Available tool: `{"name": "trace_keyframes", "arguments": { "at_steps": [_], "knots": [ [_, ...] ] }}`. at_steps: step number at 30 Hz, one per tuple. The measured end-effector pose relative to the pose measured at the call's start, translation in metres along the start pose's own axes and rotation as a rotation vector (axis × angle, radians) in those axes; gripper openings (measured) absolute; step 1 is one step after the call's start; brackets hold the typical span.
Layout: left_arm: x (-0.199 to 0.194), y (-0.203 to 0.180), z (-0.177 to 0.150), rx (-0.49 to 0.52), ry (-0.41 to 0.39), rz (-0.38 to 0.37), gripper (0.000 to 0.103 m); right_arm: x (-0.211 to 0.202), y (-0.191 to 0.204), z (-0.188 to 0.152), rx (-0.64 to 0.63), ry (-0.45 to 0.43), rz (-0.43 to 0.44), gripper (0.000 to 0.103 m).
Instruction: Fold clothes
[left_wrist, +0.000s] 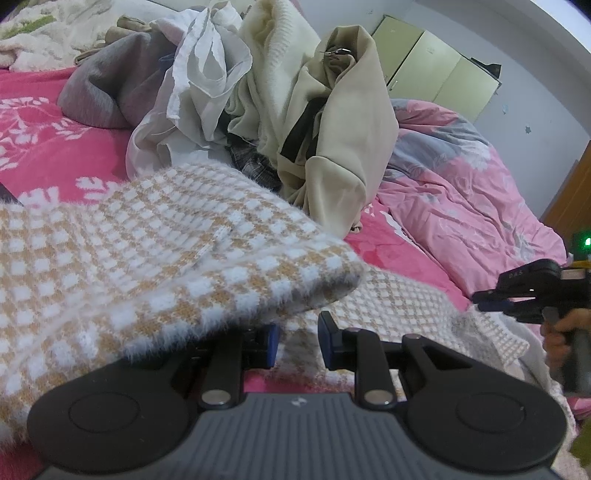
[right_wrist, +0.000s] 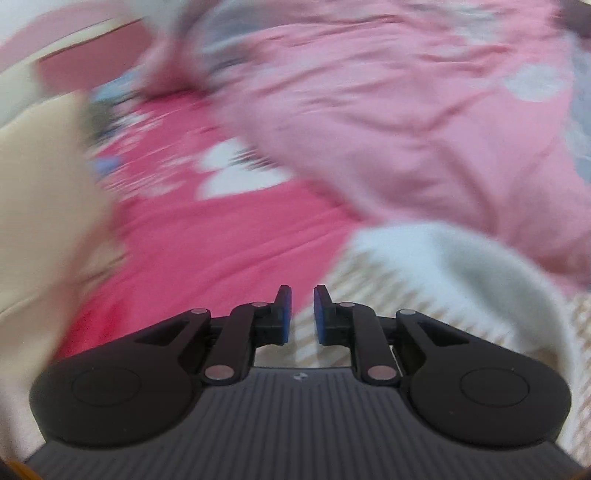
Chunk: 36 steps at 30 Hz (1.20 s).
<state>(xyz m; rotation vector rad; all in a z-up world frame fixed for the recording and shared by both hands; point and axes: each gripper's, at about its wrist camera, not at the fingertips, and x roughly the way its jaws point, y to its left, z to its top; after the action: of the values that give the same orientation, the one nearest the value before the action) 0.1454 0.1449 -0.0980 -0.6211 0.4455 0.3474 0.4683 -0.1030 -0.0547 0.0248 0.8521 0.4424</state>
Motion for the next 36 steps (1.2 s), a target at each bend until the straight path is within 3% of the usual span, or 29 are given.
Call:
{"name": "trace_keyframes", "arguments": {
  "at_steps": [4, 7, 9, 11, 15, 19, 22, 25, 29, 33, 36],
  "knots": [
    [0.001, 0.001, 0.001, -0.005, -0.002, -0.003, 0.024, 0.022, 0.036, -0.017, -0.083, 0.177, 0.104, 0.021],
    [0.002, 0.006, 0.003, -0.040, 0.002, -0.025, 0.024, 0.046, 0.040, -0.021, -0.035, 0.167, 0.041, 0.021],
    [0.003, 0.011, 0.005, -0.063, 0.017, -0.056, 0.028, 0.026, 0.035, -0.014, 0.042, 0.109, 0.025, 0.022],
    [0.003, 0.013, 0.007, -0.066, 0.032, -0.093, 0.034, -0.015, 0.032, -0.014, 0.040, 0.048, -0.032, 0.024],
    [-0.006, 0.015, 0.009, -0.049, 0.075, -0.157, 0.046, -0.150, 0.017, -0.040, 0.083, -0.043, 0.012, 0.025],
    [-0.032, 0.019, 0.015, -0.049, 0.137, -0.199, 0.056, -0.292, -0.001, -0.106, 0.099, -0.138, -0.004, 0.033],
    [-0.058, 0.018, 0.002, 0.019, 0.212, -0.217, 0.057, -0.345, -0.009, -0.164, 0.085, -0.111, -0.041, 0.033],
    [-0.085, 0.016, -0.015, 0.105, 0.289, -0.234, 0.057, -0.352, -0.013, -0.215, 0.058, -0.053, -0.058, 0.033],
    [-0.122, 0.003, -0.037, 0.240, 0.330, -0.253, 0.056, -0.314, -0.009, -0.266, 0.028, -0.004, 0.010, 0.032],
    [-0.146, -0.006, -0.051, 0.338, 0.388, -0.288, 0.055, -0.255, -0.012, -0.309, -0.022, 0.060, -0.042, 0.032],
    [-0.171, -0.004, -0.057, 0.390, 0.433, -0.345, 0.055, -0.267, -0.023, -0.323, 0.062, 0.002, -0.025, 0.032]
  ]
}}
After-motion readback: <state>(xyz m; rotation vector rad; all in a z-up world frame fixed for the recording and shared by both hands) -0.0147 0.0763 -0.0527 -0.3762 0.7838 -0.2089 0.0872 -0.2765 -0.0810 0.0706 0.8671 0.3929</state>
